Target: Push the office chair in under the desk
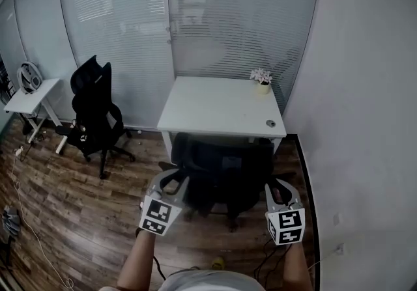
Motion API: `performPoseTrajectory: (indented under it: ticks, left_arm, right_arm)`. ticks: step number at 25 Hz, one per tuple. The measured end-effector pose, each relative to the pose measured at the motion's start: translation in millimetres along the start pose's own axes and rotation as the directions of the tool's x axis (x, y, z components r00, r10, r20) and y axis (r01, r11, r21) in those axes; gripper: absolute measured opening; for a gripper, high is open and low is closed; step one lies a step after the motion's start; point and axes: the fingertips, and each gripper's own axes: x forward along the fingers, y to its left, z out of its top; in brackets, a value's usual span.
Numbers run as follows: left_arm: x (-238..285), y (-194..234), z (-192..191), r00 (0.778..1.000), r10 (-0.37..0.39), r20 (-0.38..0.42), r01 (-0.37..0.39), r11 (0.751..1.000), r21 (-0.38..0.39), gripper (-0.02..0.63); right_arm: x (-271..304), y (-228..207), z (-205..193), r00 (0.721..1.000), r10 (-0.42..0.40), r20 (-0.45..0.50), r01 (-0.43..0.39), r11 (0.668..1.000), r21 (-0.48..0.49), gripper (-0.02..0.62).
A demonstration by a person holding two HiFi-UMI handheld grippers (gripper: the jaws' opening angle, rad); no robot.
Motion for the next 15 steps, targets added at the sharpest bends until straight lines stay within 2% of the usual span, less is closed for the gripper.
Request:
performPoseTrajectory:
  ticks: [3,9,15]
  left_arm:
    - [-12.5,4.7,2.8,0.999,0.030,0.017,-0.029,0.999,-0.036,0.064]
    - [-29.2,10.1,4.3,0.996,0.075,0.047,-0.070,0.992,-0.101,0.003]
    - [-39.0,10.5,7.3,0.993,0.097,0.061,-0.089,0.989,-0.121,-0.002]
  right_arm:
    - [-9.4,1.6,1.7,0.999,-0.031,0.016,0.030,0.998,0.060,0.067]
    - [-25.4,4.7,3.2,0.996,-0.082,0.031,0.078,0.991,0.107,0.029]
    - [-38.3,5.8,5.8,0.992,-0.123,0.038,0.118,0.986,0.116,0.006]
